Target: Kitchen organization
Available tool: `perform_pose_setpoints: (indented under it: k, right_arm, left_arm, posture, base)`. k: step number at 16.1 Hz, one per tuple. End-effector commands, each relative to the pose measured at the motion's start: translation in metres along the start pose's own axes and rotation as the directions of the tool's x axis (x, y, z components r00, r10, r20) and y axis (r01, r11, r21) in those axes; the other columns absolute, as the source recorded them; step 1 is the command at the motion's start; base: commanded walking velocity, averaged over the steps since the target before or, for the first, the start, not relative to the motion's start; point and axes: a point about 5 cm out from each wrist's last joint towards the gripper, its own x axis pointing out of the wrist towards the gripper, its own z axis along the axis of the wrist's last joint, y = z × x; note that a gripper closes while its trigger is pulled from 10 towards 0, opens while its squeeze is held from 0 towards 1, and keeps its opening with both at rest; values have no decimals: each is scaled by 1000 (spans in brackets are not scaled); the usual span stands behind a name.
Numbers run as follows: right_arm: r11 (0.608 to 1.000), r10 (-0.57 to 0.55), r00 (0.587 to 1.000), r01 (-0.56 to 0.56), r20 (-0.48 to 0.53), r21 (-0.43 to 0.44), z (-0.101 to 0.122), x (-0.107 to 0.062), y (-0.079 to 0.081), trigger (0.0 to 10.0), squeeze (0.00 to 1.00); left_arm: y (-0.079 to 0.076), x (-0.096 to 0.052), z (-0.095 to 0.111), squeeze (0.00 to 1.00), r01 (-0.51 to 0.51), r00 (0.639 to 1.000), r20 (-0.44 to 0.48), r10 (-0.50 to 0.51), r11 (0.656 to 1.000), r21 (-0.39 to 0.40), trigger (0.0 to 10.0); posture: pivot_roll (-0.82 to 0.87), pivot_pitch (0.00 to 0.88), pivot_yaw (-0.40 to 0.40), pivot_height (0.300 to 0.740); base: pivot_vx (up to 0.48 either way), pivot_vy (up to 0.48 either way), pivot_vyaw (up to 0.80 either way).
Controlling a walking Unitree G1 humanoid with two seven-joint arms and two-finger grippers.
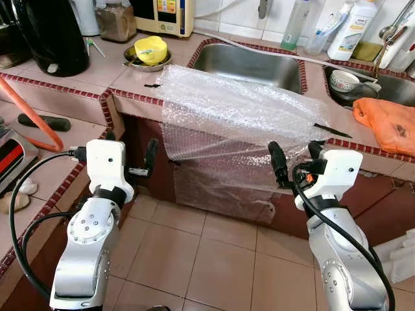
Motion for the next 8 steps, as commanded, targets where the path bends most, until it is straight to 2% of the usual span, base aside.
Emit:
perform_pose_setpoints:
  k: [1,8]
  right_arm:
    - [999,25,999,-25,20,-28,5,0,1,10000,0]
    - [994,79,996,-76,30,-76,7,1,7,10000,0]
  left_arm:
    - [-4,0,8,0,25,999,39,-24,1000,-3,10000]
    - [-5,-1,6,0,37,999,32,-37,999,-25,10000]
  posture:
    - [70,114,-79,740]
    - [69,112,-83,740]
  base:
    - [289,0,0]
    - [374,0,0]
